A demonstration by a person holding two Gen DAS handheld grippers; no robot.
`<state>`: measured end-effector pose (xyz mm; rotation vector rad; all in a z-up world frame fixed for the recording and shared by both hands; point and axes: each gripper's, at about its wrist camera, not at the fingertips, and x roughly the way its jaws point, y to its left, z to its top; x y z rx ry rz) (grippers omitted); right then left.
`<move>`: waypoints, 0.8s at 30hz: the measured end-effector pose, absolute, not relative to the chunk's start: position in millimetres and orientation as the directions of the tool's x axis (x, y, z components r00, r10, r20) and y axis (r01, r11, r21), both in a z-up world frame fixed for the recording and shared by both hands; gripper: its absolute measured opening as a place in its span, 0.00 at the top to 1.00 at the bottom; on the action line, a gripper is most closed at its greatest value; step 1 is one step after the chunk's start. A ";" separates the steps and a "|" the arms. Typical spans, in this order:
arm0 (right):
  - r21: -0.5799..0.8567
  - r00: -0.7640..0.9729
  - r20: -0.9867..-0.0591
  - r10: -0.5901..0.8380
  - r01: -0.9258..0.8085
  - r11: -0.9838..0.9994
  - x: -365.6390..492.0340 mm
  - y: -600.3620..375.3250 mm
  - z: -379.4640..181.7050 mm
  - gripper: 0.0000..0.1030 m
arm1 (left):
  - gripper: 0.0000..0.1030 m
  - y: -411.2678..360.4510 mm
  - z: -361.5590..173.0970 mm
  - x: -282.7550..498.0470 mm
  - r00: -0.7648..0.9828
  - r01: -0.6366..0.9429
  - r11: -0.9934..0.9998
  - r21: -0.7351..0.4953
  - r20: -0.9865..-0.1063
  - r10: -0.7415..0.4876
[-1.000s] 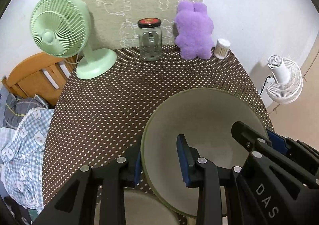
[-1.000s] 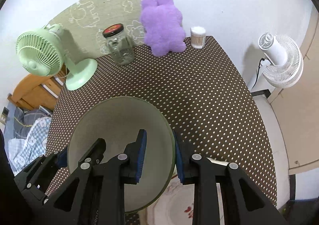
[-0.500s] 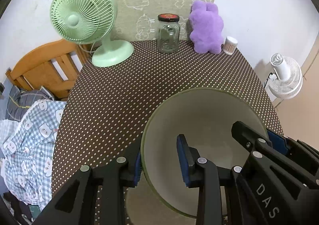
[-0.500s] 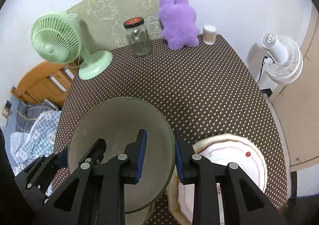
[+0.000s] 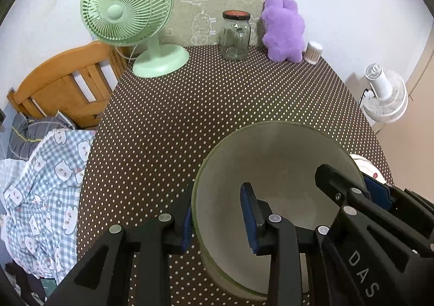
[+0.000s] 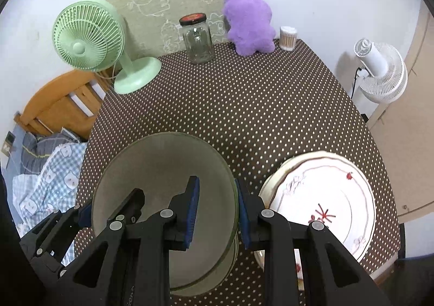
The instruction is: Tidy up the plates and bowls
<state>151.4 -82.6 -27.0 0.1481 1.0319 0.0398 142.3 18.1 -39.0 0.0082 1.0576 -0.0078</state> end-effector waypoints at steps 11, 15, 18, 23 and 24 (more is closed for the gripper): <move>0.118 0.455 -0.886 0.091 0.031 0.993 143.5 -70.8 -51.2 0.71 | 0.70 27.6 -61.9 133.4 0.432 0.001 1.000 -0.012 -0.902 -0.011; 0.111 0.434 -0.897 0.087 0.030 0.993 142.6 -67.8 -60.5 0.71 | 0.70 29.2 -69.1 130.2 0.418 0.000 1.000 -0.019 -0.909 -0.017; 0.096 0.443 -0.893 0.076 0.023 0.995 142.3 -65.1 -60.5 0.71 | 0.70 30.2 -71.4 130.5 0.416 -0.004 0.999 -0.033 -0.909 -0.028; 0.046 0.454 -0.890 0.034 0.014 0.999 142.6 -62.9 -62.6 0.71 | 0.70 26.5 -81.8 132.5 0.384 0.023 0.998 -0.061 -0.921 -0.065; 0.035 0.451 -0.892 0.024 0.016 0.999 141.8 -62.9 -64.1 0.71 | 0.71 25.5 -81.9 131.5 0.395 0.027 0.998 -0.055 -0.917 -0.061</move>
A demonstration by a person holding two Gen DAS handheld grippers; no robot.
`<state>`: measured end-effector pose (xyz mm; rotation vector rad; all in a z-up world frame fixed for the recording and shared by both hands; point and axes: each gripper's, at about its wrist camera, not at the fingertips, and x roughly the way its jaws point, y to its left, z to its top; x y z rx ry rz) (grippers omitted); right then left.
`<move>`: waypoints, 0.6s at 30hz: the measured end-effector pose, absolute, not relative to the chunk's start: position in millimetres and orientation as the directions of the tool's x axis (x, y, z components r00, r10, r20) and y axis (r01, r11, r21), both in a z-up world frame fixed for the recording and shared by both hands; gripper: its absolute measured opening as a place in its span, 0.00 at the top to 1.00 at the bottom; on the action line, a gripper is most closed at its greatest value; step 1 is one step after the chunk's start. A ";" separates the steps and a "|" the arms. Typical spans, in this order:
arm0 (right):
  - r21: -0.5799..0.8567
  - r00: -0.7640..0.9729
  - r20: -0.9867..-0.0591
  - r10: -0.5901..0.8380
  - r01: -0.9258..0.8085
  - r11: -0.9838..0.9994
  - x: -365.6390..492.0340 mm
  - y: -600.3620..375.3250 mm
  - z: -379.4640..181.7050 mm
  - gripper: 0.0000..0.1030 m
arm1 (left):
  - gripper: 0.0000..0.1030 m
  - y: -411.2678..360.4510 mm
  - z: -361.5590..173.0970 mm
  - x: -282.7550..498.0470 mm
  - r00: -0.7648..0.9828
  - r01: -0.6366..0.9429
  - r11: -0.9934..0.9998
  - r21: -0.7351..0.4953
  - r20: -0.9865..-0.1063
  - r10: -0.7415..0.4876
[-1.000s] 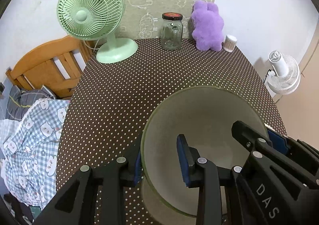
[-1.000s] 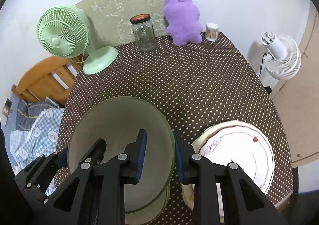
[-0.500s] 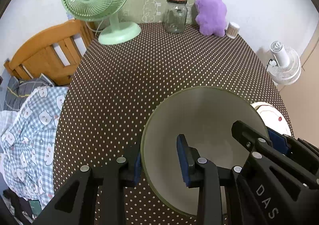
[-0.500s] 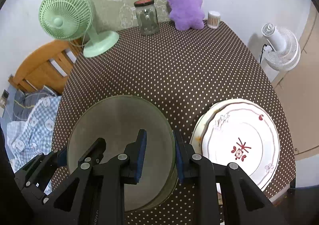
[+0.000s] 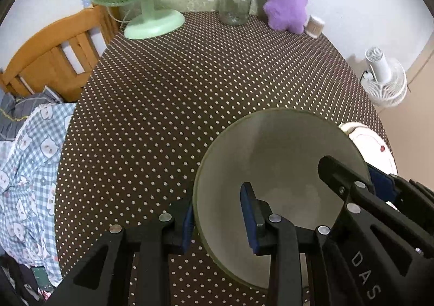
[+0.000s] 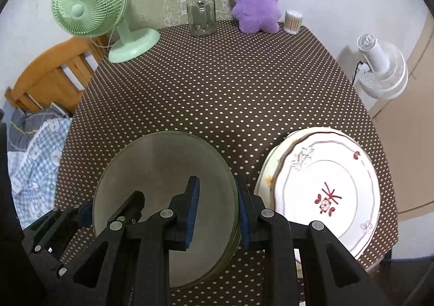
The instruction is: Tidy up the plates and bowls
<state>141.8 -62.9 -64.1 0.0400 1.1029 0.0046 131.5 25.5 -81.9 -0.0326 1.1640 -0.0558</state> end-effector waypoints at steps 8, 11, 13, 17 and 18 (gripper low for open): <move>0.023 0.439 -0.898 0.012 0.018 1.000 141.9 -64.8 -67.0 0.71 | 0.66 23.6 -82.5 131.6 0.403 0.044 0.998 -0.046 -0.913 -0.060; 0.023 0.437 -0.899 0.015 0.013 1.000 141.6 -64.6 -66.9 0.71 | 0.58 21.2 -82.0 131.9 0.397 0.064 0.996 -0.057 -0.914 -0.078; 0.033 0.430 -0.903 0.028 0.005 0.999 141.6 -64.4 -67.3 0.67 | 0.49 20.6 -81.2 131.1 0.394 0.078 0.994 -0.074 -0.914 -0.099; 0.072 0.436 -0.897 0.072 -0.015 0.997 141.2 -67.0 -65.6 0.36 | 0.32 23.8 -75.8 130.2 0.414 0.081 0.994 -0.068 -0.905 -0.096; 0.065 0.453 -0.889 0.063 -0.012 0.998 141.1 -68.1 -64.0 0.29 | 0.28 25.9 -75.8 131.2 0.415 0.077 0.995 -0.068 -0.905 -0.093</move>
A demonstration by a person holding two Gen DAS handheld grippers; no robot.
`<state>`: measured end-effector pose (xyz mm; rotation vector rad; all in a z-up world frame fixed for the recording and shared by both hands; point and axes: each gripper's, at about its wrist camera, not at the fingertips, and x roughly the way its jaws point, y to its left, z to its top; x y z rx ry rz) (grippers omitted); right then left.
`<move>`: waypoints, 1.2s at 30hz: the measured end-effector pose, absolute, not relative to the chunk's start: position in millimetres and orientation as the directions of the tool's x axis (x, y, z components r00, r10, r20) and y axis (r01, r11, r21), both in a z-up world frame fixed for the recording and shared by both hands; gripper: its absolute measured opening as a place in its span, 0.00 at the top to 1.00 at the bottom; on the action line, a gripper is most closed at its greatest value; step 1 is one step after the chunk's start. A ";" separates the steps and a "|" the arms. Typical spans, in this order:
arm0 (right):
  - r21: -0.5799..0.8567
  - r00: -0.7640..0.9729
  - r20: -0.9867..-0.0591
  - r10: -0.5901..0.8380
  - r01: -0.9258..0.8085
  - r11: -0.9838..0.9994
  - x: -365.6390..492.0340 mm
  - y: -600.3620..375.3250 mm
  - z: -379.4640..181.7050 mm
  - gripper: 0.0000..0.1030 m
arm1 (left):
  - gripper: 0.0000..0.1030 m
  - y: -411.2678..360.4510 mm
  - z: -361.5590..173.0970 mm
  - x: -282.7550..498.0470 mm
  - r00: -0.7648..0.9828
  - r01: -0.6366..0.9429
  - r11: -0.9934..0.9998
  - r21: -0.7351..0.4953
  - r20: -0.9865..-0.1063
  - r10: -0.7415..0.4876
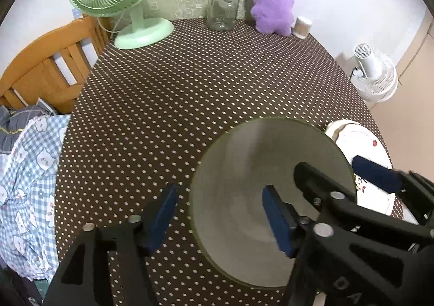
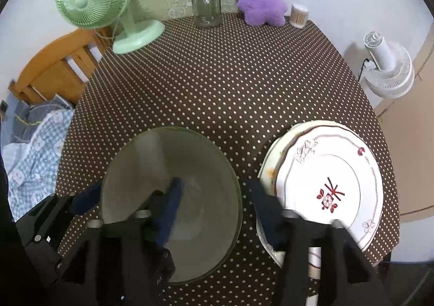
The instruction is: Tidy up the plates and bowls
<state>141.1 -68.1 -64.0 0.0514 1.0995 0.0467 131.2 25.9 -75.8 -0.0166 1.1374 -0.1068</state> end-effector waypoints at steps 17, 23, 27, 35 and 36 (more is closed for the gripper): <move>0.192 0.397 -0.899 0.185 -0.023 0.981 159.5 -75.0 -89.6 0.22 | 0.21 30.9 -104.0 149.0 0.327 0.024 0.997 -0.078 -0.942 -0.082; 0.208 0.363 -0.910 0.198 -0.013 0.978 162.9 -77.4 -100.4 0.32 | 0.25 24.4 -111.1 153.0 0.308 0.041 0.997 -0.069 -0.948 -0.078; 0.223 0.338 -0.918 0.207 0.008 0.975 165.5 -79.4 -108.4 0.40 | 0.31 20.3 -113.2 153.6 0.304 0.056 0.996 -0.066 -0.949 -0.080; 0.243 0.322 -0.919 0.229 0.005 0.970 162.7 -78.9 -113.2 0.56 | 0.38 17.6 -113.9 149.4 0.318 0.084 0.993 -0.083 -0.942 -0.106; 0.239 0.318 -0.921 0.225 0.007 0.971 162.6 -79.1 -113.8 0.58 | 0.38 17.6 -113.3 149.1 0.317 0.090 0.992 -0.086 -0.942 -0.111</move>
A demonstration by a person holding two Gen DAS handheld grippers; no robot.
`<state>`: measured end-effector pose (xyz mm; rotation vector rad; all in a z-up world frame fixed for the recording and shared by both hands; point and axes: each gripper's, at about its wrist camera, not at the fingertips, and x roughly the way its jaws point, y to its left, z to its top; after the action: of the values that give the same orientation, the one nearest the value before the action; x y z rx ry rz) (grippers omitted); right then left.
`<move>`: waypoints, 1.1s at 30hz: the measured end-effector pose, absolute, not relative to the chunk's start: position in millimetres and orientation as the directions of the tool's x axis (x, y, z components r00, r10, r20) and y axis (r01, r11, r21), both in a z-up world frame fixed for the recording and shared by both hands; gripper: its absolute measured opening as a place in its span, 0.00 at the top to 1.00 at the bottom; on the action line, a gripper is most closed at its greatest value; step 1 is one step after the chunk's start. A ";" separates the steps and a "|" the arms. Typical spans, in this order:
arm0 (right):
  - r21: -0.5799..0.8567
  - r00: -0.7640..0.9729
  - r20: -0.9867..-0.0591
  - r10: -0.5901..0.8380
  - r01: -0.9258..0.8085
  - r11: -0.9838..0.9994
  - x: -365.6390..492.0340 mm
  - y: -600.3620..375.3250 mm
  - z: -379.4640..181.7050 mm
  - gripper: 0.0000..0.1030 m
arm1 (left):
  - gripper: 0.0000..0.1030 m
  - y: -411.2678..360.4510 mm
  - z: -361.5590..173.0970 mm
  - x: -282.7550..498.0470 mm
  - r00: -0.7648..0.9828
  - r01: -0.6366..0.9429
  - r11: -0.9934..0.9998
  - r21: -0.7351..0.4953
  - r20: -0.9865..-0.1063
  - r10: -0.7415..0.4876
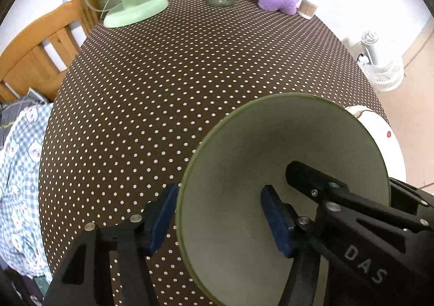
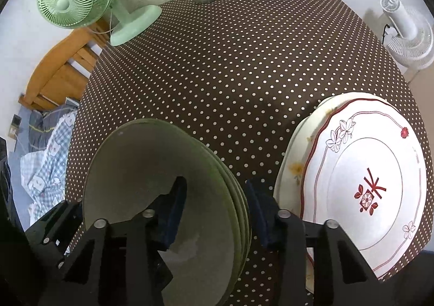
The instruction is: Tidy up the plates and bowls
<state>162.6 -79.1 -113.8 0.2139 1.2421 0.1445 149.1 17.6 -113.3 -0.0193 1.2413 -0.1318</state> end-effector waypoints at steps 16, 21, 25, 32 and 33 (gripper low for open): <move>0.264 0.280 -0.925 0.258 -0.016 0.964 164.8 -84.1 -111.1 0.60 | 0.47 11.2 -113.4 149.1 0.283 0.087 0.987 -0.136 -0.947 -0.155; 0.263 0.278 -0.926 0.254 -0.005 0.965 159.7 -84.6 -109.3 0.61 | 0.47 12.8 -111.0 143.3 0.279 0.091 0.986 -0.143 -0.946 -0.163; 0.257 0.276 -0.929 0.245 0.009 0.966 153.3 -84.3 -107.3 0.60 | 0.48 14.6 -107.8 136.8 0.273 0.107 0.982 -0.158 -0.945 -0.181; 0.257 0.297 -0.926 0.231 0.051 0.965 136.8 -86.6 -105.2 0.60 | 0.49 17.6 -102.0 120.9 0.285 0.157 0.977 -0.146 -0.940 -0.187; 0.258 0.299 -0.926 0.231 0.055 0.965 134.6 -86.4 -104.9 0.60 | 0.49 18.2 -100.9 118.7 0.286 0.161 0.976 -0.144 -0.940 -0.186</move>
<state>134.6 -86.4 -104.9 0.2602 1.2659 0.1186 118.7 18.2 -100.9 -0.0226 1.2599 -0.2321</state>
